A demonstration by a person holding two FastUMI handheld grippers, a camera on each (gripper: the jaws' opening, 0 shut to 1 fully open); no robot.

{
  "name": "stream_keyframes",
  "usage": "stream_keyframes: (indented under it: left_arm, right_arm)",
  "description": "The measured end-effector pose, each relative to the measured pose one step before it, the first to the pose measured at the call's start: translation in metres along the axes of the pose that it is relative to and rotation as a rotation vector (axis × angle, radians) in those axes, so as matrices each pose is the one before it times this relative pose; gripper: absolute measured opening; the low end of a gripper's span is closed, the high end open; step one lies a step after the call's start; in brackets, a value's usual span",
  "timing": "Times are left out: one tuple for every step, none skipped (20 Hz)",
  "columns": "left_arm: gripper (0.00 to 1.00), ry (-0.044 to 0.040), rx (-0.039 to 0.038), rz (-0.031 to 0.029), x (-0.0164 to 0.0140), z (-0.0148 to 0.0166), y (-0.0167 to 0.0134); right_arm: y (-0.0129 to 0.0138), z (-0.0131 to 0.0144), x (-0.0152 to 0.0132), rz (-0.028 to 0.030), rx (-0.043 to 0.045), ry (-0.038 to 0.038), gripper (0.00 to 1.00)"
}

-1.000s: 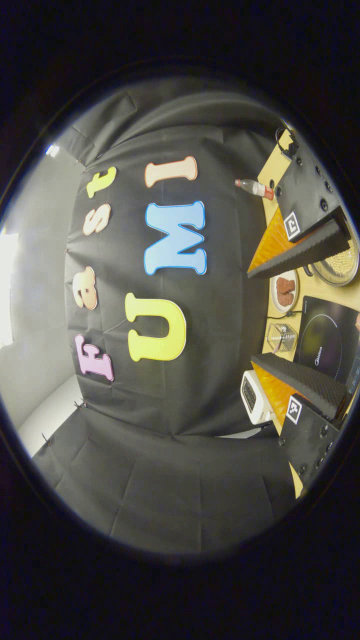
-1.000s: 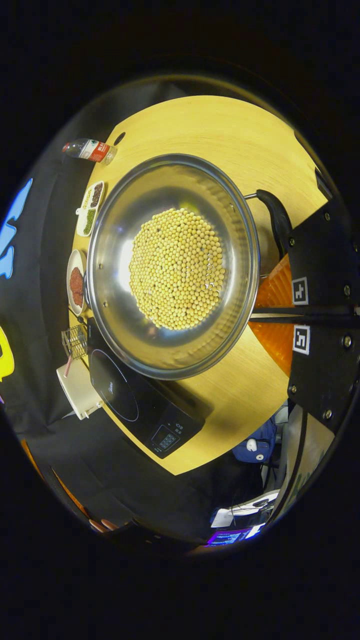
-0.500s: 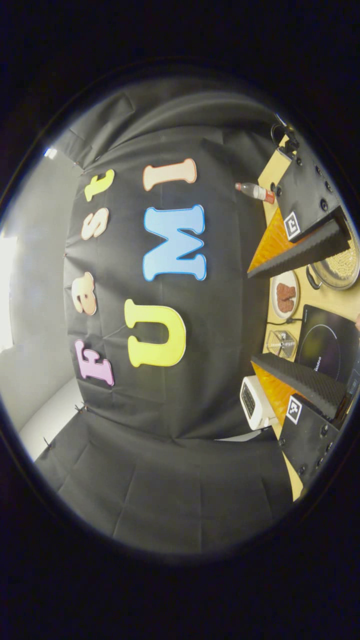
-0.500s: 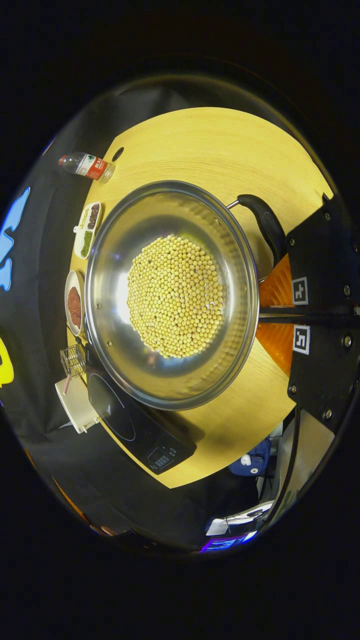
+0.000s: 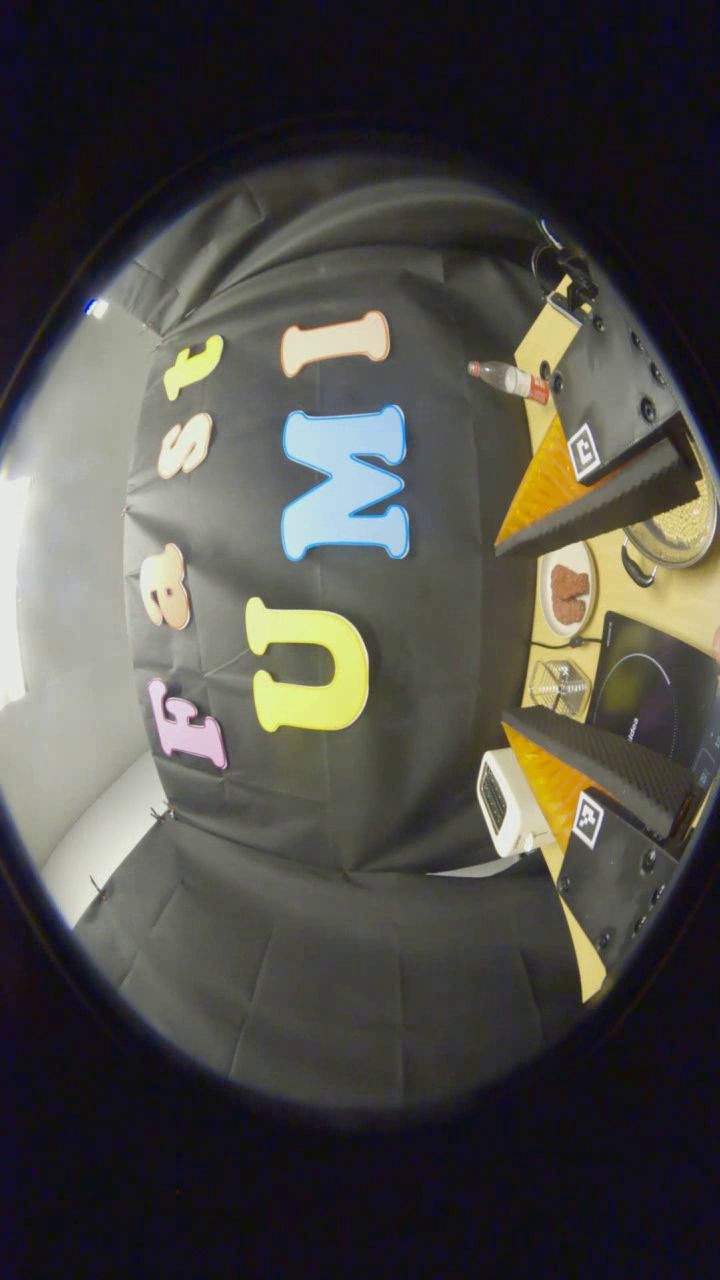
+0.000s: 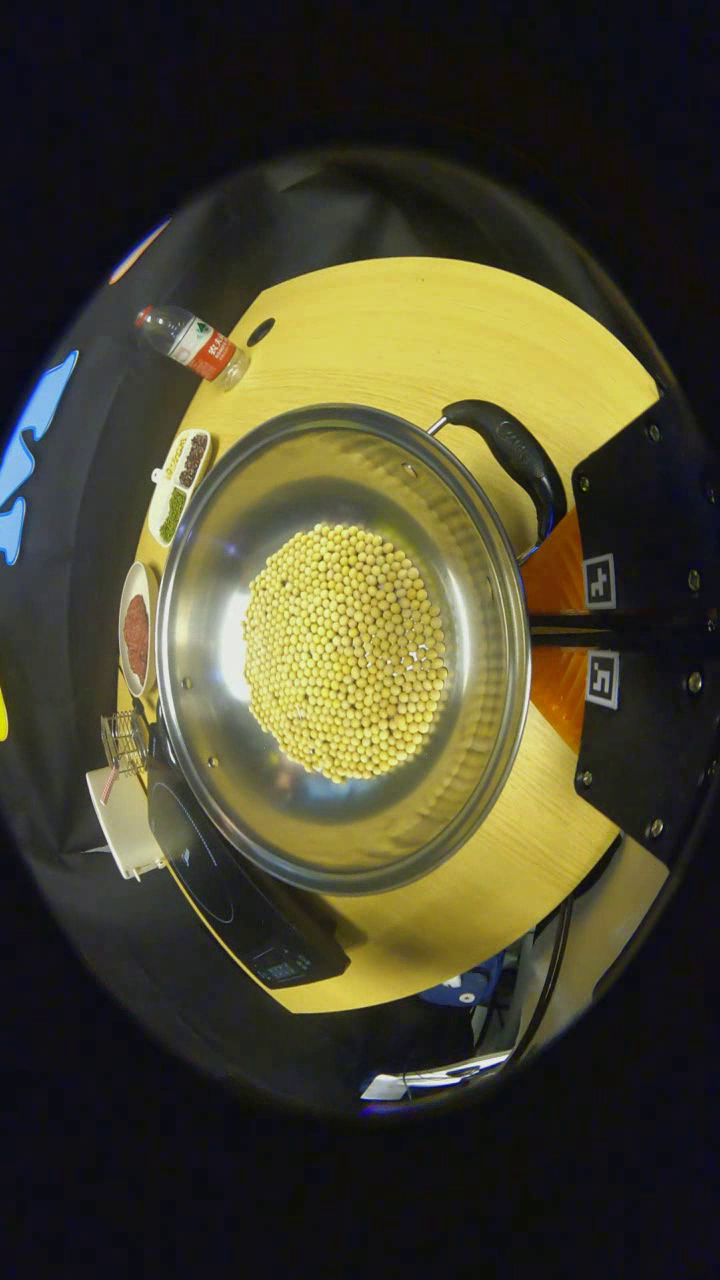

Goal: First push the handle of the pot to place it horizontally, then grasp the pot with both hands and set it on the induction cooktop.

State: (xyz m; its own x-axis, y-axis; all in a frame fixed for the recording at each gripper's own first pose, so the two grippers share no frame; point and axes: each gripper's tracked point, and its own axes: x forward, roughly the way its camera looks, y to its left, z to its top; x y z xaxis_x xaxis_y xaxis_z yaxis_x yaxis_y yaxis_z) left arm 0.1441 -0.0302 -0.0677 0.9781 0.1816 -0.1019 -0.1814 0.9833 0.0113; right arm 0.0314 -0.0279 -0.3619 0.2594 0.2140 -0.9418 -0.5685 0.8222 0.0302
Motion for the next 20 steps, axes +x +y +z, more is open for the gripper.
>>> stream_keyframes:
  left_arm:
    - [0.95,0.00075,0.00077,0.00494,-0.00045,0.00082,0.00020]
    - [0.95,0.00058,0.00136,0.00518,-0.00084,-0.00002,0.00019]
    - [0.95,0.00053,0.00188,0.00537,-0.00133,-0.00100,0.00013]
    - [0.95,0.00039,0.00251,0.00553,-0.00178,0.00006,0.00059]
    - [0.94,0.00011,0.00275,0.00580,-0.00075,0.00008,0.00071]
    - [0.94,0.00030,0.00229,0.00562,-0.00185,0.00071,0.00086]
    - [0.94,0.00081,0.00213,0.00543,-0.00087,-0.00227,0.00146]
    - [0.94,0.00130,0.00307,0.00599,-0.00128,0.00084,0.00076]
    - [0.94,0.00066,0.00312,0.00678,-0.00076,0.00057,0.00182]
    - [0.94,0.00072,0.00217,0.00636,-0.00106,0.00023,0.00155]
    - [0.94,0.00095,0.00071,0.00673,-0.00117,-0.00124,0.00223]
    - [0.99,0.00179,0.00006,0.00580,-0.00090,0.00015,0.00117]
    - [0.99,0.00170,-0.00013,0.00581,-0.00096,-0.00202,0.00095]
    - [0.99,0.00225,0.00020,0.00506,0.00012,-0.00057,0.00158]
    - [0.99,0.00218,0.00101,0.00408,-0.00134,-0.00090,0.00091]
    - [0.99,0.00162,0.00113,0.00246,-0.00054,-0.00037,0.00064]
    - [0.99,0.00085,0.00220,0.00128,-0.00119,-0.00068,-0.00036]
    - [0.99,0.00107,0.00255,0.00048,0.00013,-0.00096,0.00040]
    - [0.99,-0.00027,0.00189,-0.00035,0.00009,0.00003,-0.00005]
    - [0.99,-0.00005,0.00130,-0.00177,0.00047,0.00101,-0.00102]
  right_arm:
    - [-0.00573,0.00106,0.00169,-0.01287,0.00518,0.00131,0.01]
    - [-0.00515,0.00088,0.00180,-0.00872,0.00537,-0.00124,0.01]
    - [-0.00357,0.00064,0.00058,-0.00830,0.00256,-0.00167,0.01]
    - [-0.00385,0.00141,0.00108,-0.00983,-0.00033,-0.00425,0.01]
    - [-0.00429,0.00123,0.00173,-0.01431,-0.00517,-0.00515,0.01]
    - [-0.00449,0.00282,0.00114,-0.01446,-0.00898,-0.00511,0.00]
    - [-0.00368,0.00111,0.00193,-0.01571,-0.00988,-0.00603,0.00]
    - [-0.00388,0.00235,0.00045,-0.01636,-0.01136,-0.00686,0.01]
    - [-0.00164,0.00290,0.00389,-0.01525,-0.01327,-0.00667,0.01]
    - [-0.00214,0.00338,0.00022,-0.01504,-0.01493,-0.00703,0.01]
    - [-0.00337,0.00191,0.00244,-0.01366,-0.01347,-0.00631,0.01]
    - [-0.00404,0.00320,0.00098,-0.01580,-0.00971,-0.00784,0.00]
    - [-0.00302,0.00257,0.00335,-0.01588,-0.00266,-0.00689,0.00]
    - [-0.00358,0.00272,0.00224,-0.01282,0.00248,-0.00543,0.01]
    - [-0.00252,0.00194,0.00139,-0.00852,0.00676,-0.00693,0.01]
    - [-0.00283,0.00090,0.00107,-0.00686,0.00783,-0.00645,0.01]
    - [-0.00155,0.00078,-0.00043,-0.00777,0.00569,-0.00809,0.01]
    - [-0.00285,0.00162,-0.00128,-0.01199,0.00149,-0.00915,0.01]
    - [-0.00260,0.00174,0.00267,-0.01252,0.00314,-0.01179,0.01]
    - [-0.00328,0.00225,-0.00118,-0.01424,0.00718,-0.01358,0.01]
